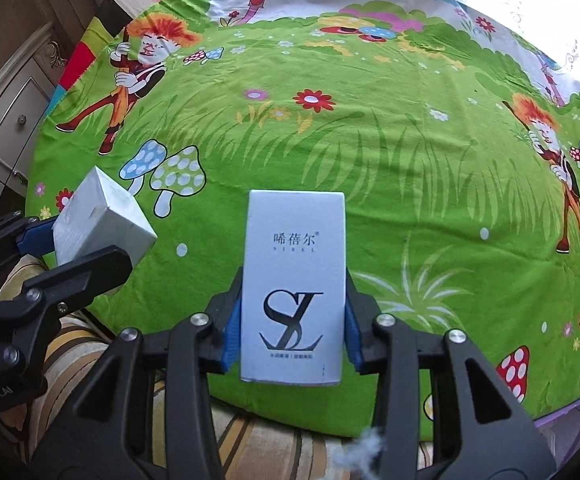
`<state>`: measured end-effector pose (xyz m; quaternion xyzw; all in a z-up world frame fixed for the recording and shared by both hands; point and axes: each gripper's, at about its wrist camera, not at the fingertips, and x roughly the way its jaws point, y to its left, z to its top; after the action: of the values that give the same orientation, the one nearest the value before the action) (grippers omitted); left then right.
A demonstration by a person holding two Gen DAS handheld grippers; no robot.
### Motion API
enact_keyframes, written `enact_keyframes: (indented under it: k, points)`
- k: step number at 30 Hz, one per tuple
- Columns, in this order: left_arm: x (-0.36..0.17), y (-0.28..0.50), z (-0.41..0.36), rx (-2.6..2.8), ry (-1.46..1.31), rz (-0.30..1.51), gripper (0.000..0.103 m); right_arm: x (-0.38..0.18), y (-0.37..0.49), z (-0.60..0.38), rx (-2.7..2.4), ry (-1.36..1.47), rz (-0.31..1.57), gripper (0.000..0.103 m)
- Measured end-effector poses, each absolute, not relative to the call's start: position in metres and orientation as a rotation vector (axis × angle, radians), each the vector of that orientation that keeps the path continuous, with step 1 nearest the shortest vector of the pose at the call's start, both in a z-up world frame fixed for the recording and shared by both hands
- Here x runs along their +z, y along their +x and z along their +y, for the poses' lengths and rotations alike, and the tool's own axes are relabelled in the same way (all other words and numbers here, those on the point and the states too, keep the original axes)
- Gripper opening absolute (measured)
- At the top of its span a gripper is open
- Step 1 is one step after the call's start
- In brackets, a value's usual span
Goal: Organize rigid objects
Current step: 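Carry both white boxes into the purple box and release them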
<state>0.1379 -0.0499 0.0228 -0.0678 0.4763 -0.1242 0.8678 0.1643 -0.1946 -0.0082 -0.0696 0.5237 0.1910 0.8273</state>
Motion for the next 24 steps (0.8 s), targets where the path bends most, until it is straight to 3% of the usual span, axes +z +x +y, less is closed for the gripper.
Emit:
enact_keyframes:
  k: [24]
  points:
    - [0.052, 0.054, -0.164, -0.471, -0.064, 0.960, 0.045, 0.041, 0.046, -0.319, 0.179, -0.005, 1.011, 0.046]
